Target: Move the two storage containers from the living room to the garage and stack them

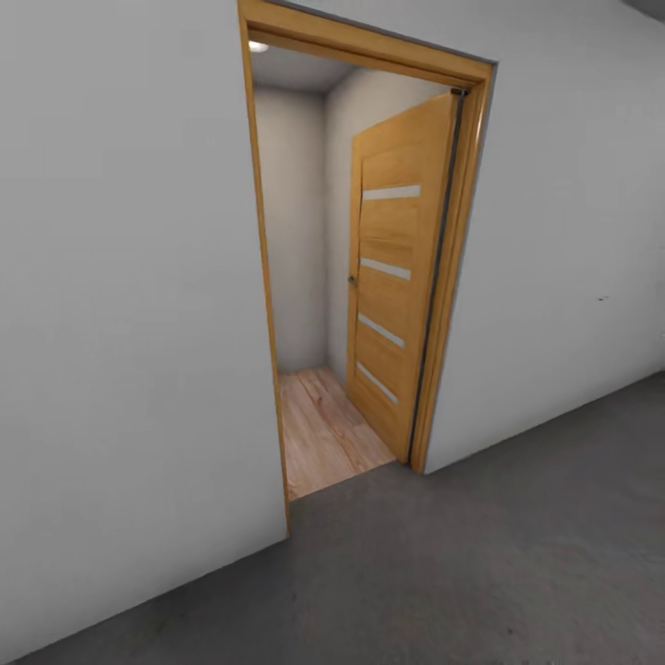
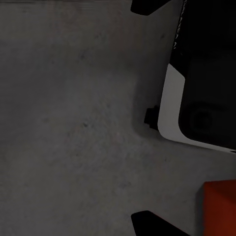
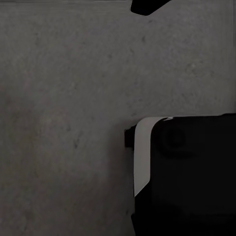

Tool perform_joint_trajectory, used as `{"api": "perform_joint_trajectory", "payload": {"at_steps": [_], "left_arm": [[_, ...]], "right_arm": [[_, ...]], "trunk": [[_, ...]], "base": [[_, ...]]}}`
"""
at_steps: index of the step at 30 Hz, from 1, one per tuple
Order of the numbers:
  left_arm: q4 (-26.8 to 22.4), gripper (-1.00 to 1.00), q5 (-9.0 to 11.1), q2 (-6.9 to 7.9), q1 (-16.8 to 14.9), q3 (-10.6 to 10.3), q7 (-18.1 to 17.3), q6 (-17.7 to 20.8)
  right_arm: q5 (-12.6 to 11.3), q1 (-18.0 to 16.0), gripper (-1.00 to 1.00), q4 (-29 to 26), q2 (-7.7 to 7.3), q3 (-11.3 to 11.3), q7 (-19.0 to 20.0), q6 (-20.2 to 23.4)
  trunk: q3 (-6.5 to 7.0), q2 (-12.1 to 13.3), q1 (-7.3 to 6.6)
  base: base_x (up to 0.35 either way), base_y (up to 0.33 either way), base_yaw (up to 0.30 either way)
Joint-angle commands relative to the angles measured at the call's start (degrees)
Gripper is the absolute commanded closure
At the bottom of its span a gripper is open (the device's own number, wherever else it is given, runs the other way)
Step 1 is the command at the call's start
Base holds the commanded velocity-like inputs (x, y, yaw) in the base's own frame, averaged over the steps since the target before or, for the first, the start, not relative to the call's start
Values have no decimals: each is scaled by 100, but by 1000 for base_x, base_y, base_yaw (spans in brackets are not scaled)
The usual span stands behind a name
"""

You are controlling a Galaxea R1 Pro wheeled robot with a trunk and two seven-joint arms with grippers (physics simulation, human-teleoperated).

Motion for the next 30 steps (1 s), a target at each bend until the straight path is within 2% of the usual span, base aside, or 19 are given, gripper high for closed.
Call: {"api": "perform_joint_trajectory", "payload": {"at_steps": [1,22,30], "left_arm": [[-3,-100,40,-1,-3,-16,16,0],[-3,-100,52,-19,-3,-2,16,-9],[1,-100,90,-82,-3,8,12,20]], "right_arm": [[-53,-6,-100,16,3,46,-1,-29],[-53,-7,-100,16,0,46,4,-29],[-53,-6,-100,16,-1,46,4,-29]], "trunk": [[-12,-11,3],[-12,-11,3],[-12,-11,3]], "base": [[0,0,-247],[0,0,-283],[0,0,-288]]}}
